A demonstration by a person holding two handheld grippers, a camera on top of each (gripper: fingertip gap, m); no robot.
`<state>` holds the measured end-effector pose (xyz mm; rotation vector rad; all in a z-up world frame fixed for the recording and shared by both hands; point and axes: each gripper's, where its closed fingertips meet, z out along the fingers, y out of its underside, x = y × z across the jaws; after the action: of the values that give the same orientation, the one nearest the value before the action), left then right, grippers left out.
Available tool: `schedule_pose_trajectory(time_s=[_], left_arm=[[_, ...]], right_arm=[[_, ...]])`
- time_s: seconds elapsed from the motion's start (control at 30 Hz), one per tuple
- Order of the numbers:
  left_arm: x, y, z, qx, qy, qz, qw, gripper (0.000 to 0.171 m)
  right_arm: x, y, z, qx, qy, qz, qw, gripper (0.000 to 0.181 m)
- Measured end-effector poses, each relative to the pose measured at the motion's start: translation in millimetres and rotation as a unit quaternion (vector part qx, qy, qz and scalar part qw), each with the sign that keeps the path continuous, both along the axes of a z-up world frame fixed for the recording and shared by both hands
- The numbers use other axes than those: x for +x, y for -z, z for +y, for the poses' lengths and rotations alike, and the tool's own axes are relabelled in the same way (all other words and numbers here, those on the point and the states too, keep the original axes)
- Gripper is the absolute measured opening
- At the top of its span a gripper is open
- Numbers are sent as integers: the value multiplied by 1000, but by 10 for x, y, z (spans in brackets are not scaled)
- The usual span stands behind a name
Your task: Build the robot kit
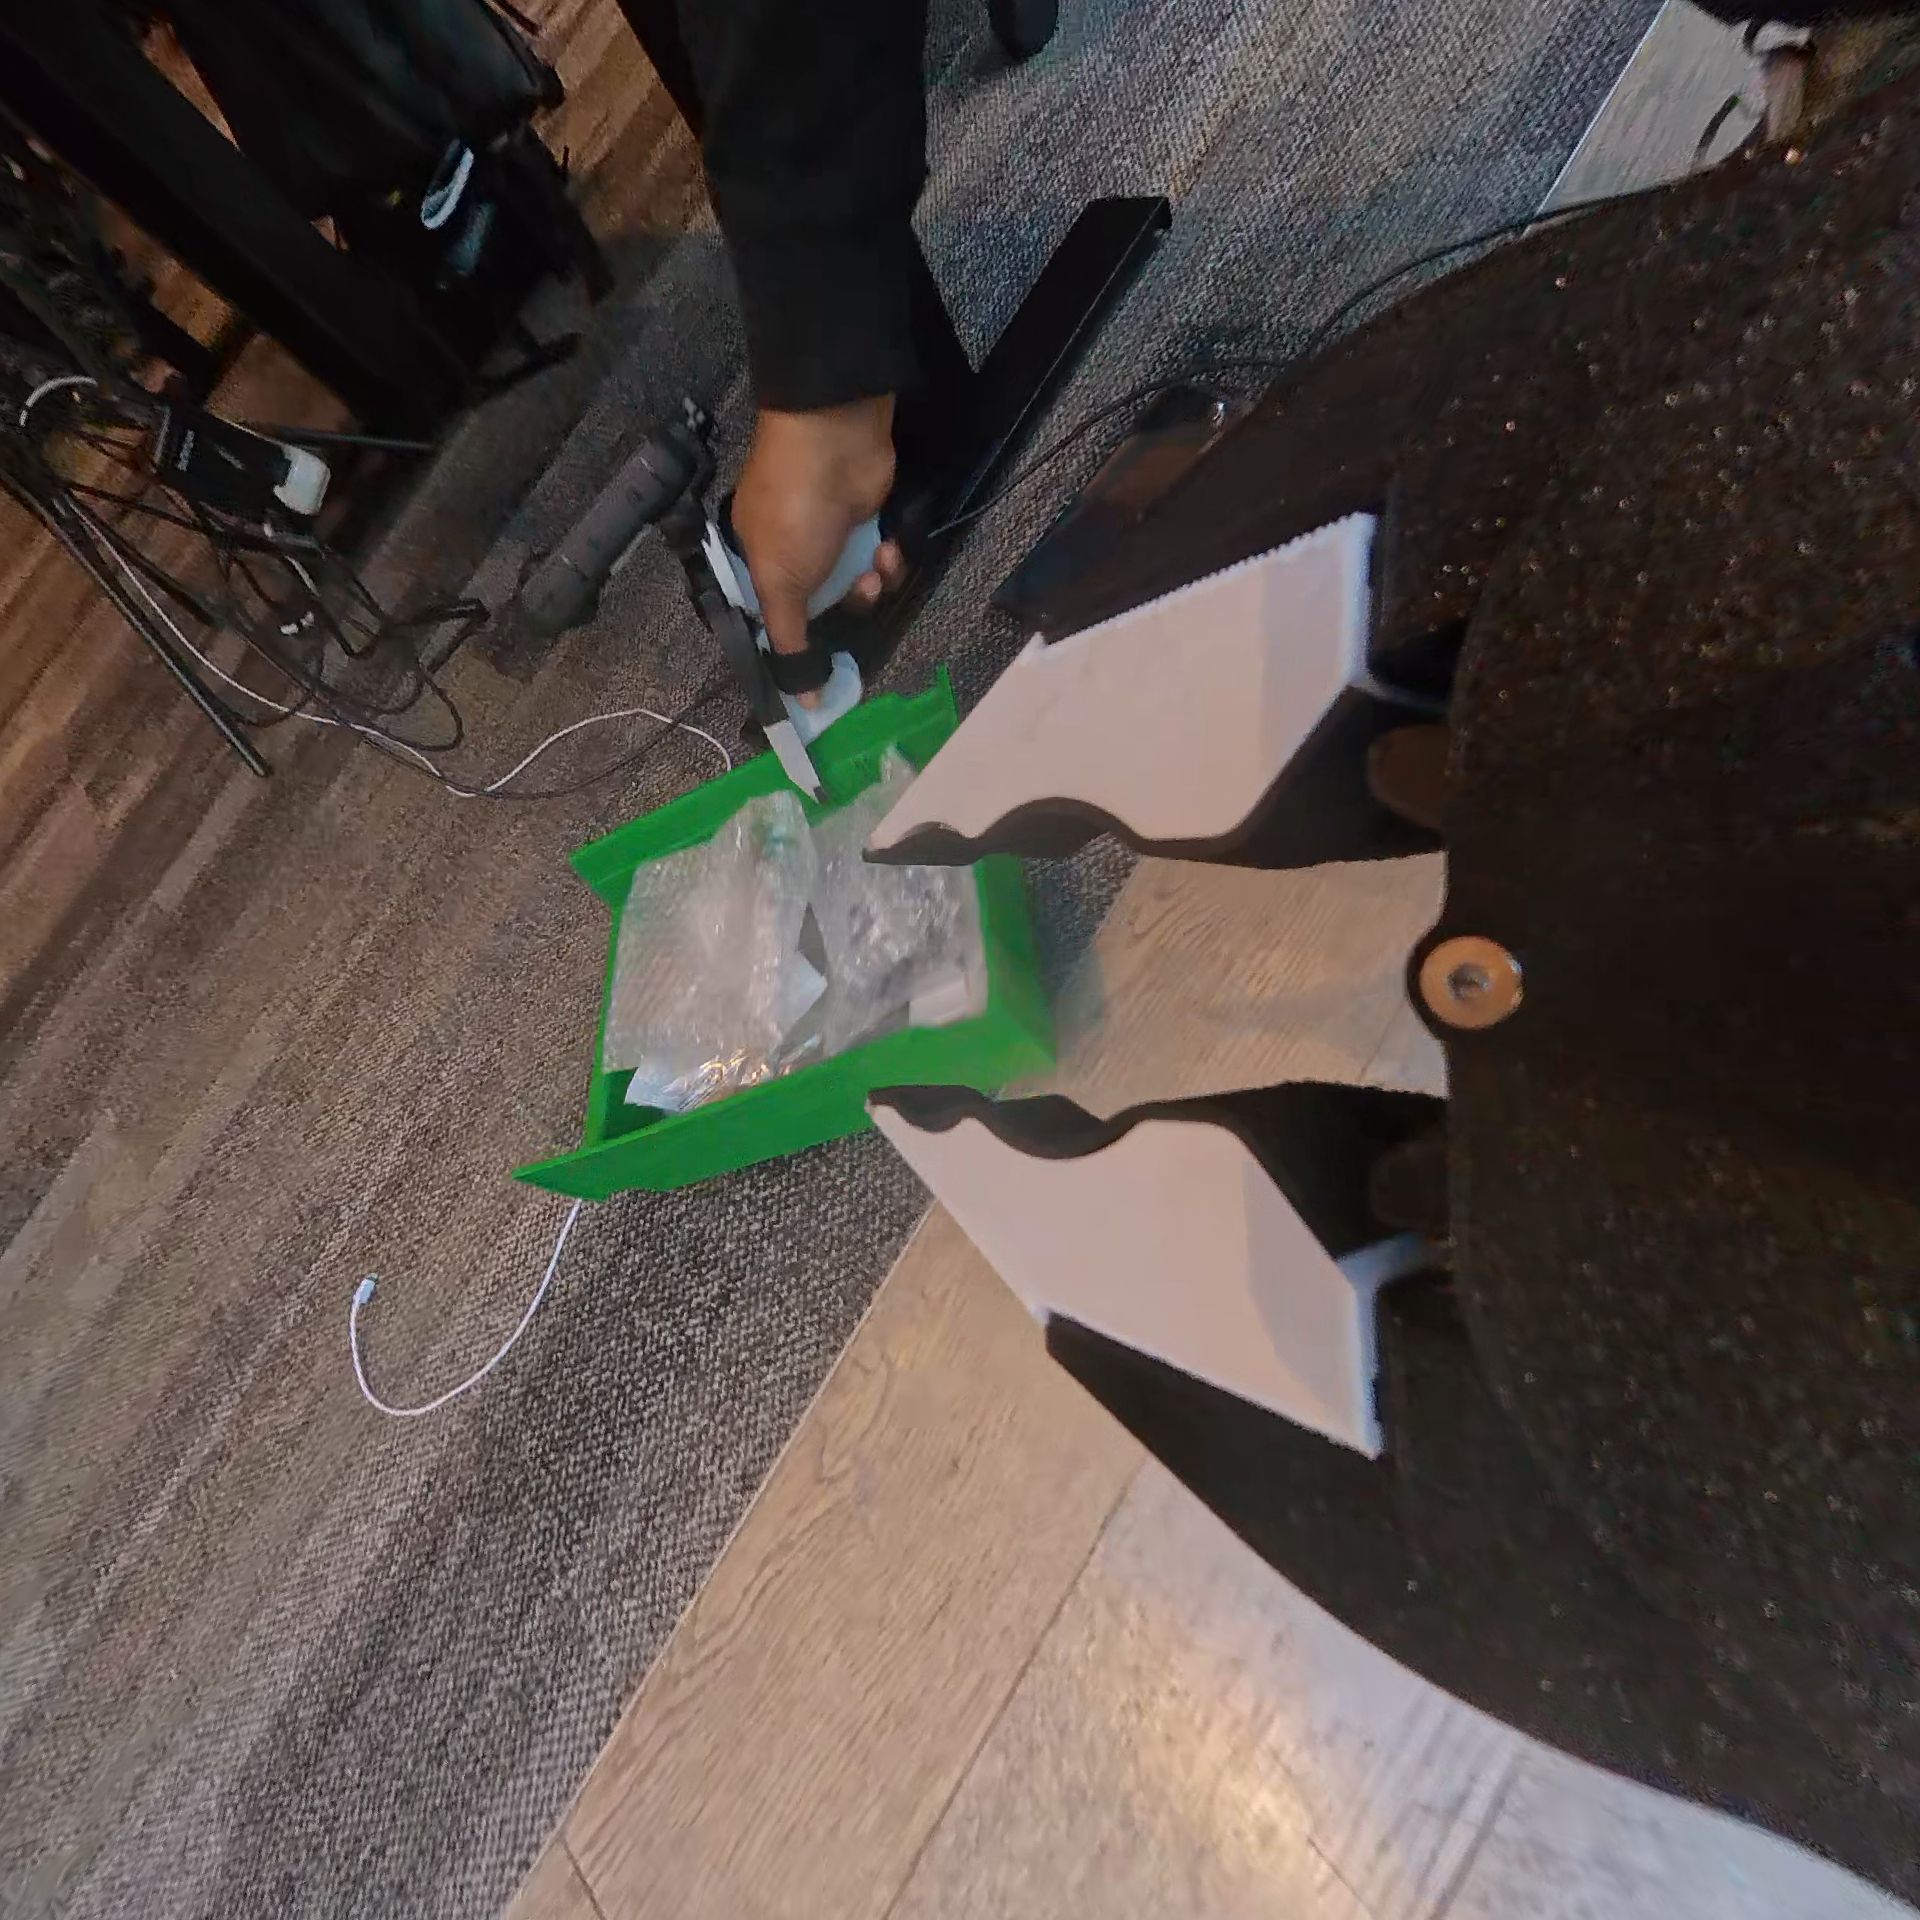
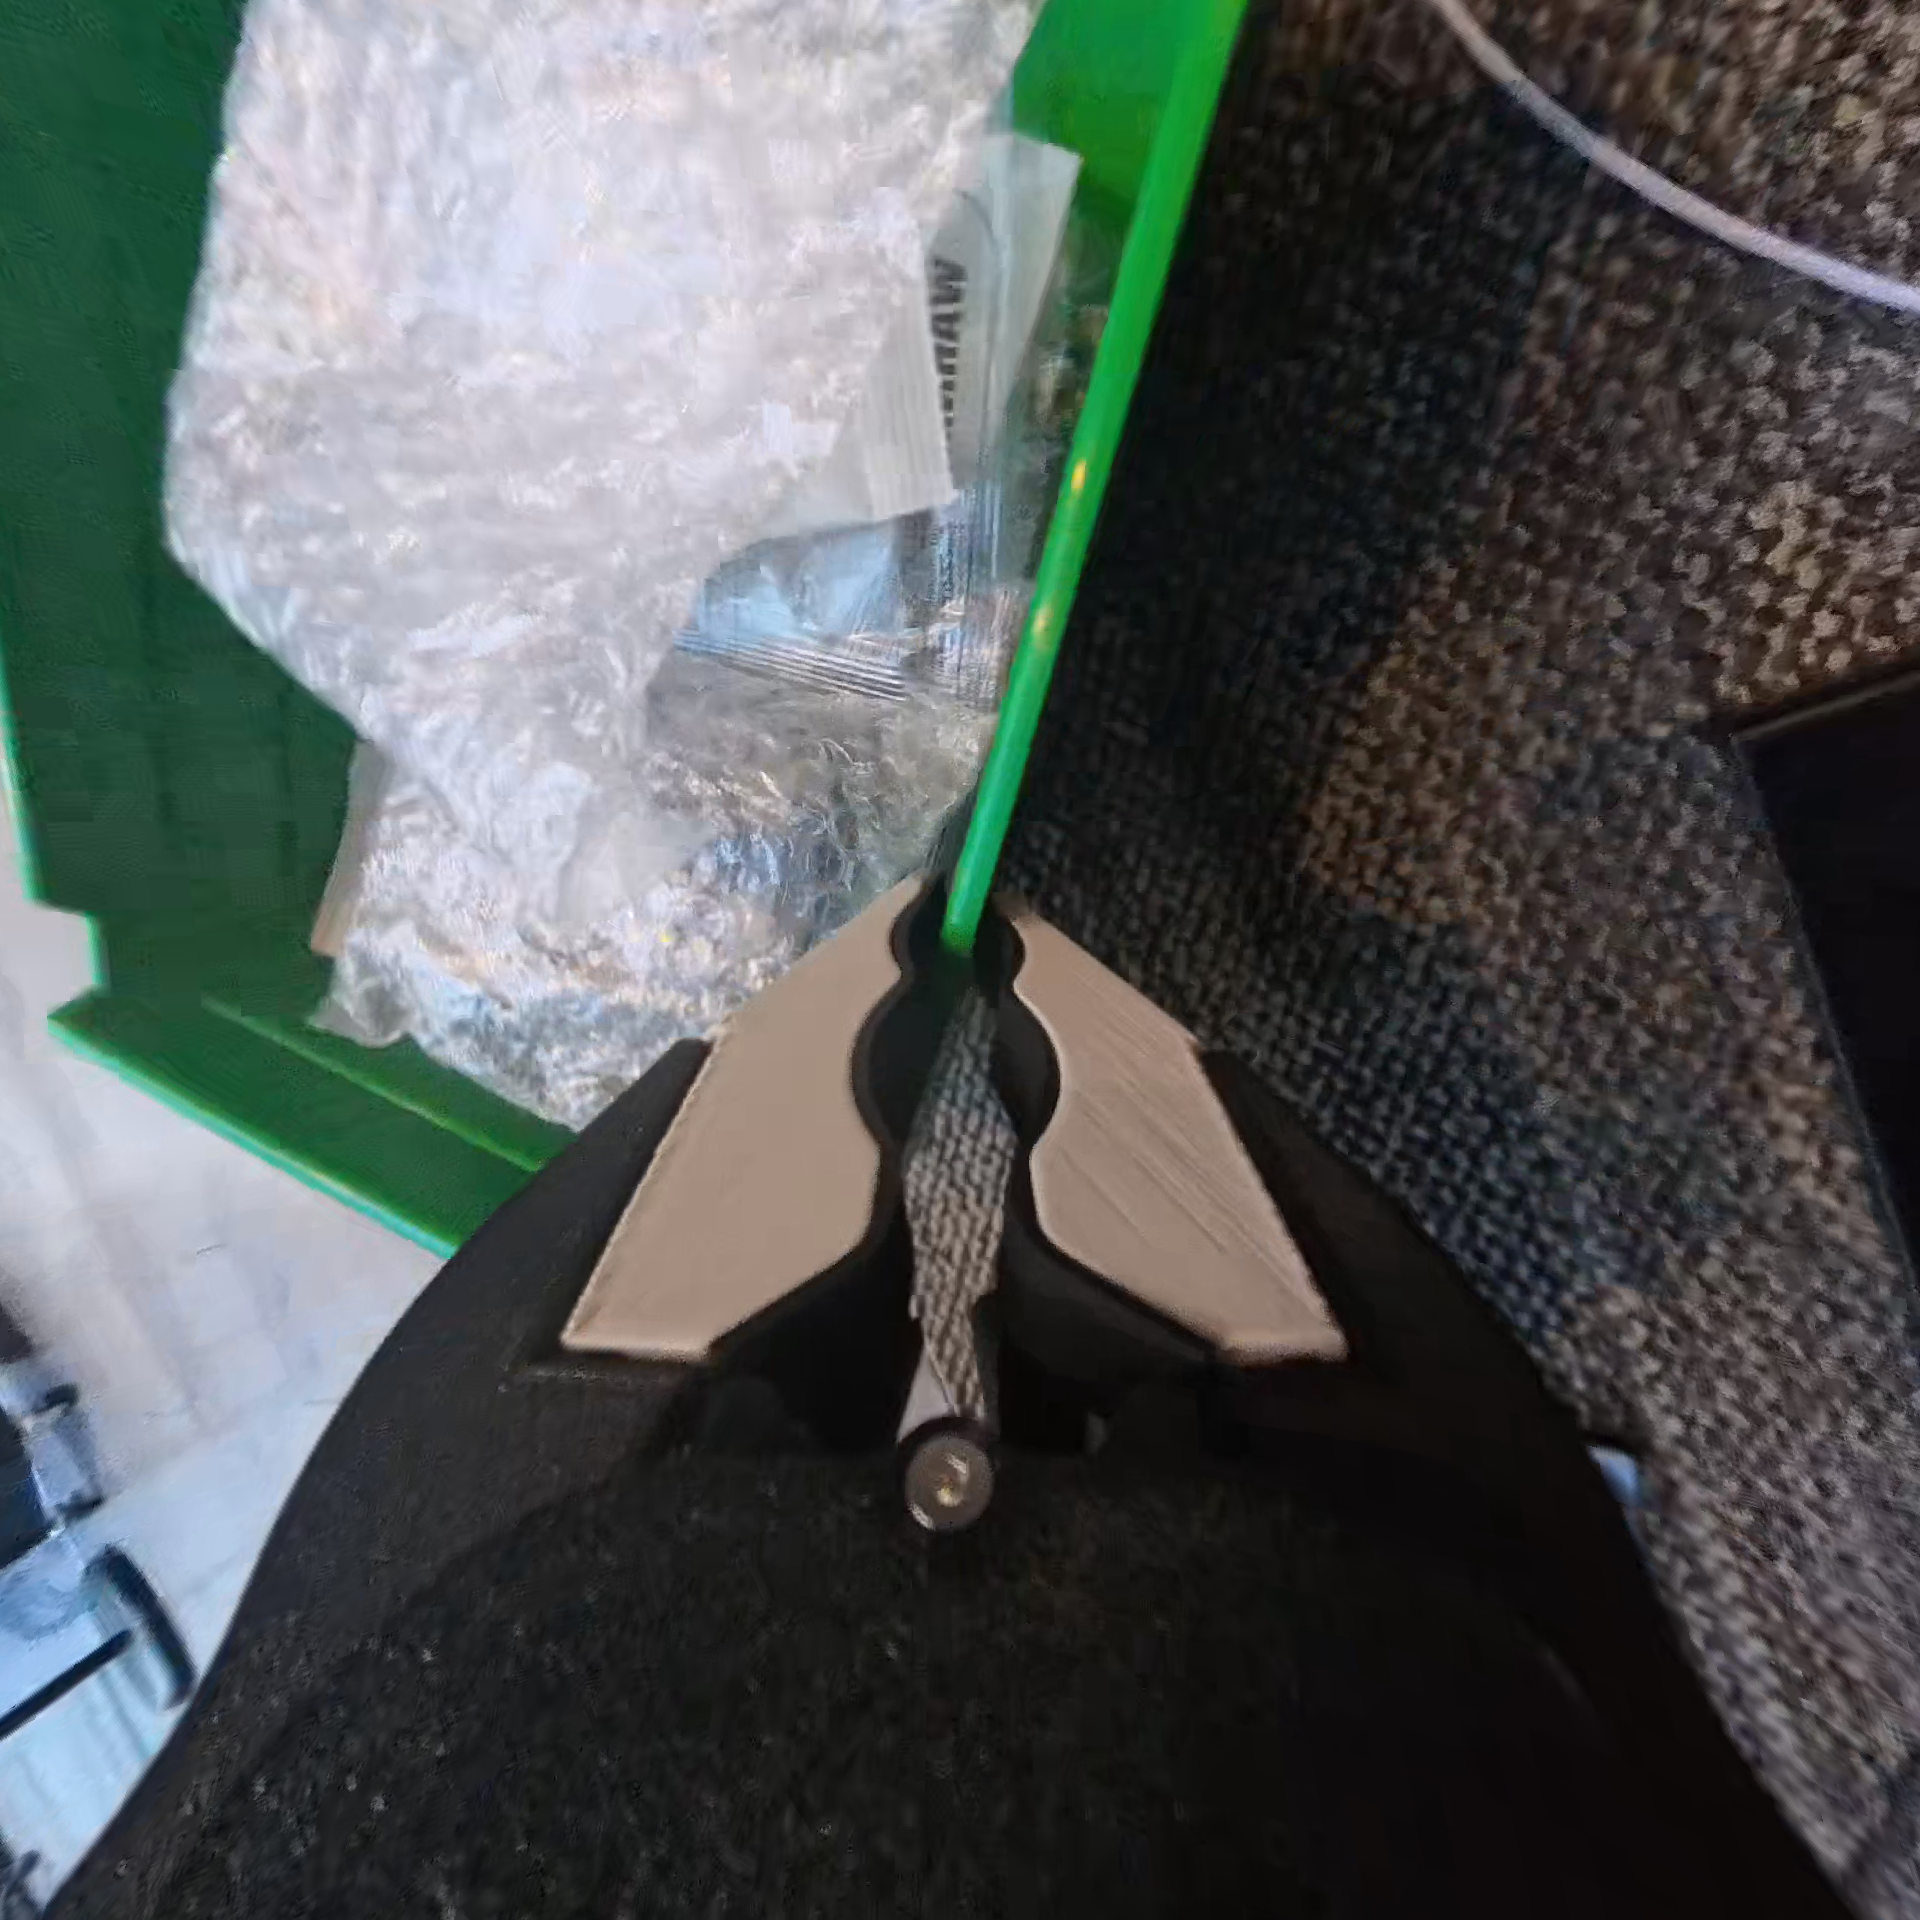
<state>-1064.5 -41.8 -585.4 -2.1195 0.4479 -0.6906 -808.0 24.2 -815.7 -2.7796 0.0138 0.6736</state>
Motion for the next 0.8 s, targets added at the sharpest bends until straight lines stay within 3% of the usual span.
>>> schedule_pose_trajectory(time_s=[0.1,0.23,0.37,0.47,0.57,0.67,0.8], left_arm=[[-65,-437,-130,-7,-16,11,1000,41],[-27,-1315,-273,-19,-43,6,999,41],[82,-2321,-586,-56,-60,10,997,42],[148,-3386,-788,-46,-75,7,996,41],[235,-4532,-831,-10,-80,2,997,44],[375,-5476,-743,27,-52,-7,998,47],[679,-6206,-550,41,30,-59,997,48]], right_arm=[[-88,-578,-279,-4,-19,16,1000,4],[-345,-1637,-965,-40,-67,43,996,0],[-572,-3024,-1638,-62,-81,78,992,0],[-593,-4200,-1983,-55,-79,75,993,2],[-515,-5327,-2151,-40,-49,79,995,1],[-357,-6268,-2176,-18,-3,89,996,1],[-21,-7169,-2107,22,60,67,996,1]])
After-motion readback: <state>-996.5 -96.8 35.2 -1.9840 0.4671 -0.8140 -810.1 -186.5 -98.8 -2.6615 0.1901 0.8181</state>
